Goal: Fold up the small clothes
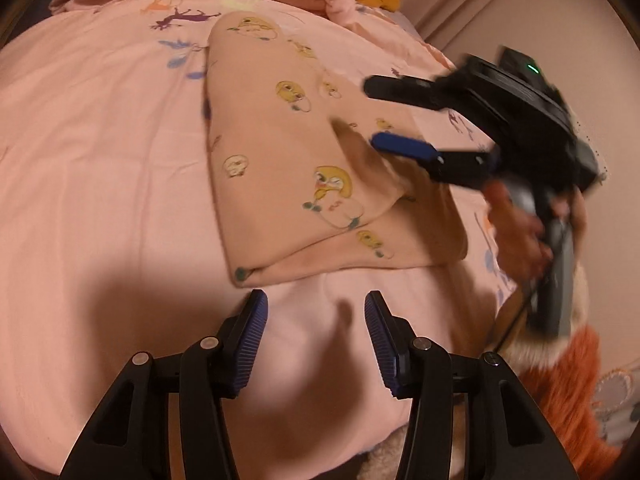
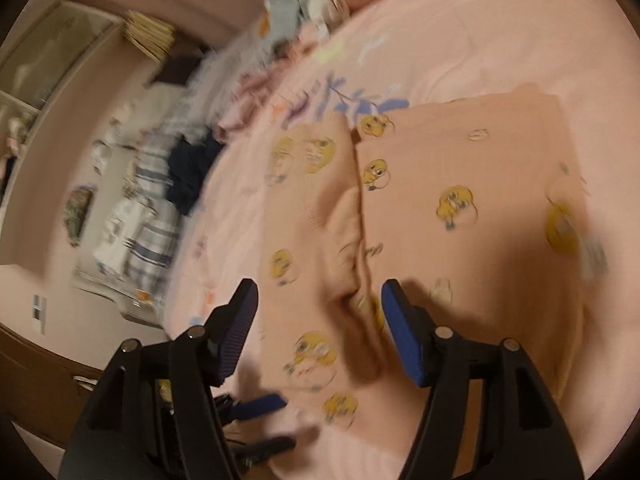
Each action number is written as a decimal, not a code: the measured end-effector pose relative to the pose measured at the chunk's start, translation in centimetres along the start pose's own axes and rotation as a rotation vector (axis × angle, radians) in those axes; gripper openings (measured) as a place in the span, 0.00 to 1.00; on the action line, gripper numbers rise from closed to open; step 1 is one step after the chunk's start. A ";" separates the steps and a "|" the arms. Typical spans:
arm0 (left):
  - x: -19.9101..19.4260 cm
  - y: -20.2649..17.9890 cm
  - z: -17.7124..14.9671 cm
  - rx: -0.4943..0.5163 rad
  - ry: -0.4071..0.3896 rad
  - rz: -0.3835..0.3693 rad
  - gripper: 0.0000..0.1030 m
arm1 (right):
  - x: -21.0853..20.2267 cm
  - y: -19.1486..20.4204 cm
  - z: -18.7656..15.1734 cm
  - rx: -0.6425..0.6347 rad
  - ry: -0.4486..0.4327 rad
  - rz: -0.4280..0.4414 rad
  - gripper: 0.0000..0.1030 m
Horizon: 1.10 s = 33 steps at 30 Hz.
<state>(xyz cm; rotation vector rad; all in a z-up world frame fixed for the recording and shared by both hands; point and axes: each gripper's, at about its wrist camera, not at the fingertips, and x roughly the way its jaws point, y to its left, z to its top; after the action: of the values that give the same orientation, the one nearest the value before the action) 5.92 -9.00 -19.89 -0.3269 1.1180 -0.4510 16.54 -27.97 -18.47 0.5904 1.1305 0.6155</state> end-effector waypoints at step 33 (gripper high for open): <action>0.7 0.1 0.0 -0.063 -0.107 0.033 0.48 | 0.1 -0.4 1.9 0.022 -0.157 0.204 0.08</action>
<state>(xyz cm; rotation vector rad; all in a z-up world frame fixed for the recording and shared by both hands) 6.16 -9.27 -20.51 -0.3827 1.0334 -0.3655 18.41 -28.41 -18.21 0.7656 0.9374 0.7191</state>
